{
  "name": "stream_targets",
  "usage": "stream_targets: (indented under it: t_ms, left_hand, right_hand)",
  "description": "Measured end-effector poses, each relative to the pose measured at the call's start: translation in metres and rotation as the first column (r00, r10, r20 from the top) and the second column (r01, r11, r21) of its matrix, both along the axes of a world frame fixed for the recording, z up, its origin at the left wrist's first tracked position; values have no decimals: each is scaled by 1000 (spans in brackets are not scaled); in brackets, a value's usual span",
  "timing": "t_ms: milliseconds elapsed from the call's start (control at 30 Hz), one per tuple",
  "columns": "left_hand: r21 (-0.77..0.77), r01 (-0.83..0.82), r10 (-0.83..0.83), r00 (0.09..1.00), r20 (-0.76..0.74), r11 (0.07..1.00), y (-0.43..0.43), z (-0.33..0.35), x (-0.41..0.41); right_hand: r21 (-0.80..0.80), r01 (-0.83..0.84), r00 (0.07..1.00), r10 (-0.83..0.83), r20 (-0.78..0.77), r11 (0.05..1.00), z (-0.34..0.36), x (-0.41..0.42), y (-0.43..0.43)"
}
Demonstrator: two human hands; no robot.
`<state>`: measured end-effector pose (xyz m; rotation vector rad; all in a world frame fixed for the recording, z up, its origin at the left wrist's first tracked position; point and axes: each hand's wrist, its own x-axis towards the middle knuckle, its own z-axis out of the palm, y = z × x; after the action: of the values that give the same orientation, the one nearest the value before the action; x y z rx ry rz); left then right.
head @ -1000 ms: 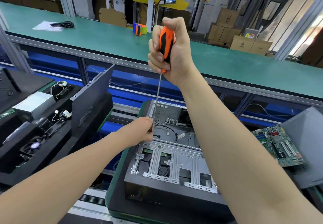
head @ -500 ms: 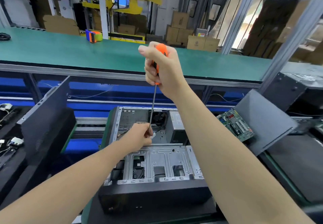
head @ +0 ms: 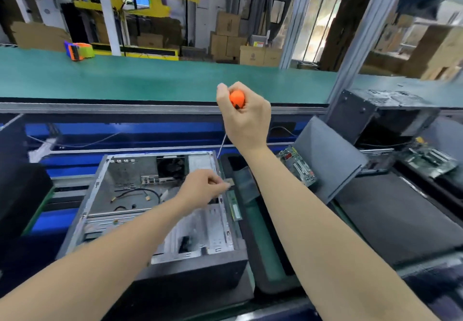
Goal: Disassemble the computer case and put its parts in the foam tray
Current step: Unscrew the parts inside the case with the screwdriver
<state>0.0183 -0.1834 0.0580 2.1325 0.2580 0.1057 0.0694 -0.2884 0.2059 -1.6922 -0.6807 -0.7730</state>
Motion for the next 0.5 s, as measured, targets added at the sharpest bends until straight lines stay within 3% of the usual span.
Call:
stream_targets:
  t_ms: [167, 267, 367, 500]
  left_hand:
    - [-224, -67, 69, 998, -1, 972, -71, -9, 28]
    - [-251, -129, 129, 991, -16, 959, -102, -21, 40]
    - [-186, -165, 155, 986, -63, 969, -125, -38, 46]
    - [-98, -236, 224, 967, -120, 967, -149, -55, 45]
  right_hand:
    - [106, 48, 982, -27, -186, 993, -60, 32, -66]
    - [142, 28, 931, 26, -365, 990, -104, 44, -100]
    - [147, 16, 840, 66, -539, 989, -150, 52, -126]
    - [288, 14, 626, 216, -749, 957, -206, 54, -149]
